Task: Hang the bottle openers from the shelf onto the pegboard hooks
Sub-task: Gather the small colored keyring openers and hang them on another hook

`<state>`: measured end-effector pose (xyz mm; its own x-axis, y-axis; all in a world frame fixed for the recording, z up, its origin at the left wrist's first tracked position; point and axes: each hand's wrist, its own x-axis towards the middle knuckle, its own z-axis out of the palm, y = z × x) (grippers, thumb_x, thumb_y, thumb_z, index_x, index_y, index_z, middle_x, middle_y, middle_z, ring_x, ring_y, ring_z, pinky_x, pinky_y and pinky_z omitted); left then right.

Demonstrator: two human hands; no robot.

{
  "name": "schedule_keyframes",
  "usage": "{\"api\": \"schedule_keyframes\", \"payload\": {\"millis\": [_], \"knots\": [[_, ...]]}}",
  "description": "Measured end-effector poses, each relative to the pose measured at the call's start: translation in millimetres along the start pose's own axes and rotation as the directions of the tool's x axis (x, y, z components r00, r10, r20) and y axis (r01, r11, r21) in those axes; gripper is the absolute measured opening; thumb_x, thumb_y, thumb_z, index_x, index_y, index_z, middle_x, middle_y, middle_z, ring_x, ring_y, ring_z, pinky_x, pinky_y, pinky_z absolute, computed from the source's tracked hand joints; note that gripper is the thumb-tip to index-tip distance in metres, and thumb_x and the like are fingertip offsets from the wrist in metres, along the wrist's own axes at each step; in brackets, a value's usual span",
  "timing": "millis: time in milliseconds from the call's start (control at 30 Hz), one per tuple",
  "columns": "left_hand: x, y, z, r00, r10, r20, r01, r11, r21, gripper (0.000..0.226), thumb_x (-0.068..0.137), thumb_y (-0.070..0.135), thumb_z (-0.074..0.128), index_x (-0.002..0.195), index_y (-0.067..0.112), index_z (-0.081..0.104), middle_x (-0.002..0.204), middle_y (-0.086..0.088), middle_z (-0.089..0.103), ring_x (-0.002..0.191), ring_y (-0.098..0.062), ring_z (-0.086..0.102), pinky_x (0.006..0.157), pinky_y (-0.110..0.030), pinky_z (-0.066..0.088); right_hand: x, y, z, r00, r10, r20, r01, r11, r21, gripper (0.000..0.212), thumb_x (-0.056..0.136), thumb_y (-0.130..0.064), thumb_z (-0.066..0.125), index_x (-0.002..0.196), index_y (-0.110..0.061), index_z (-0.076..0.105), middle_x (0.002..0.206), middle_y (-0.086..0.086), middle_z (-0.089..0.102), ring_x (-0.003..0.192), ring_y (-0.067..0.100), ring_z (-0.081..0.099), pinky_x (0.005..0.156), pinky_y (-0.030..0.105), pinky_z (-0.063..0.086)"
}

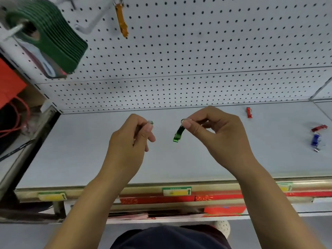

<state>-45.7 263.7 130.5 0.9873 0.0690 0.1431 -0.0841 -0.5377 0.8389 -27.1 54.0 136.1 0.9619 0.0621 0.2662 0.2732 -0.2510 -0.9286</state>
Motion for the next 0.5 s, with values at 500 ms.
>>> {"api": "schedule_keyframes", "payload": {"millis": [500], "knots": [[4.3,52.4,-79.9,0.875,0.374,-0.309,-0.430,0.892,-0.140,0.008,0.092,0.032,0.061,0.086,0.035,0.065,0.080,0.005,0.066,0.069,-0.012,0.056,0.060,-0.012,0.044,33.6,-109.3,39.5,0.980,-0.196,-0.028,0.198,0.965,0.171,0.006,0.077,-0.028,0.080,0.079,-0.022,0.078,0.080,0.001,0.077,0.071,0.022,0.064,0.074,0.040,0.056]]}}
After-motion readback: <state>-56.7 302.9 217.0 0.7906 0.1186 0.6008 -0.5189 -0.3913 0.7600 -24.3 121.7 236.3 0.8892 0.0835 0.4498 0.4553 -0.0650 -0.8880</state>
